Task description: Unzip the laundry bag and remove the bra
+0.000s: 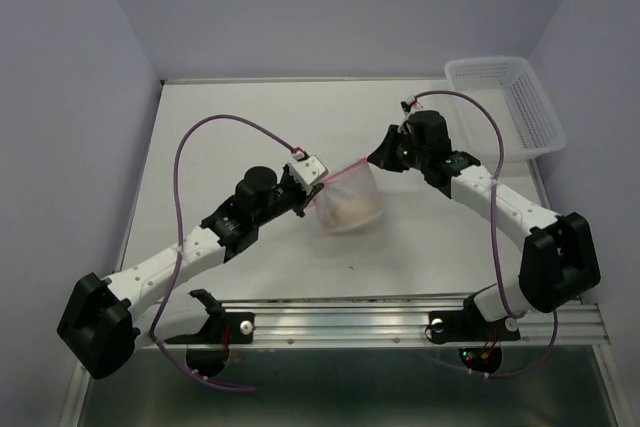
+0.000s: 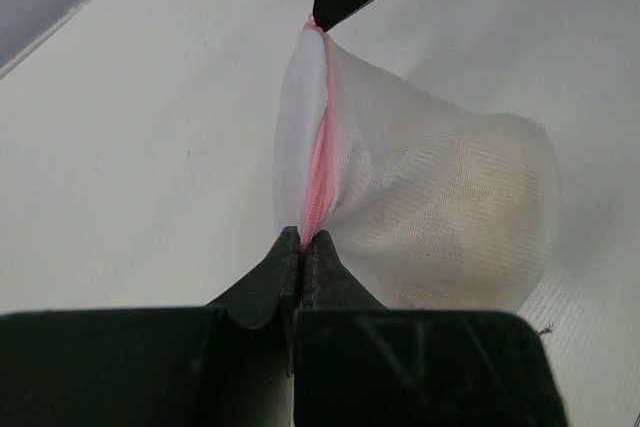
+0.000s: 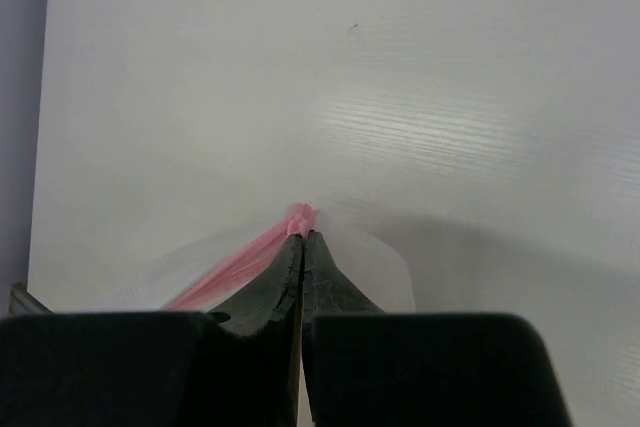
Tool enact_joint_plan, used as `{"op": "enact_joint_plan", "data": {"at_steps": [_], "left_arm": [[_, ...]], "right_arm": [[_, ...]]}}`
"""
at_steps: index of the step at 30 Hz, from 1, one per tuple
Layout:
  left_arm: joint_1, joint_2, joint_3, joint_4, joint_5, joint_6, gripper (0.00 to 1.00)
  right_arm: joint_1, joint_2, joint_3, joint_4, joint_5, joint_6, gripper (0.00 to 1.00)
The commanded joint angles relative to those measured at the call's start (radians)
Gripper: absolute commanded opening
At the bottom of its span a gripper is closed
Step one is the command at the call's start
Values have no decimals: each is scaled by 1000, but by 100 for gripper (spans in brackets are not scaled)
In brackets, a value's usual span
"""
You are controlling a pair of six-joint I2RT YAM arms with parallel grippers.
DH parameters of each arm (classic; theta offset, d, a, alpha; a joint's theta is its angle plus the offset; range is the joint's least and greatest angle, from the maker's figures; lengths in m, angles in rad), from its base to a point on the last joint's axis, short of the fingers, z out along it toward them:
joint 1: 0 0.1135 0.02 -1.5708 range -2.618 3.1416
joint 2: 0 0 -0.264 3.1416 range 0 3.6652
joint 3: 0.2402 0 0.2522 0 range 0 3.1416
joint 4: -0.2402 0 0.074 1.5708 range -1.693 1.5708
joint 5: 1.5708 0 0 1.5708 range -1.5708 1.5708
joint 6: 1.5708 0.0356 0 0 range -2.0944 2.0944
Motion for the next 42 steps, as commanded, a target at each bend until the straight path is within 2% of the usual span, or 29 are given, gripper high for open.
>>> {"op": "enact_joint_plan", "data": {"at_steps": [1,5,7,16,17,18,19,20,21,27,32,37,42], "left_arm": [[-3,-83,-41,74,25,24,0],[-1,-61,-52,88,-25,6,0],[-1,-35,-45,107,-62,-13,0],[14,199,57,272,-372,-105,0],[19,239,95,270,-408,-96,3],[25,258,125,234,-413,-82,15],[25,281,183,208,-391,-70,58],[26,285,206,181,-368,-59,84],[26,287,227,130,-337,-48,99],[26,215,238,36,-49,-10,99],[25,158,197,-20,39,-4,99],[22,124,162,-9,238,51,99],[19,178,180,12,222,110,99]], "right_arm": [[-75,69,-25,47,169,-83,1],[-91,91,-31,90,134,-121,1],[-91,51,-45,133,50,-144,1],[-91,-124,-97,157,-55,-147,1],[-82,-145,-105,157,-62,-143,1],[-57,-152,-113,156,-62,-135,1],[-42,-159,-129,154,-44,-127,1],[-26,-161,-136,153,-32,-121,1],[6,-156,-140,151,-19,-114,1],[66,-130,-145,147,79,-63,1],[115,-132,-133,147,90,-46,1],[126,-132,-119,119,87,-15,1],[135,-144,-110,116,39,-6,1]]}}
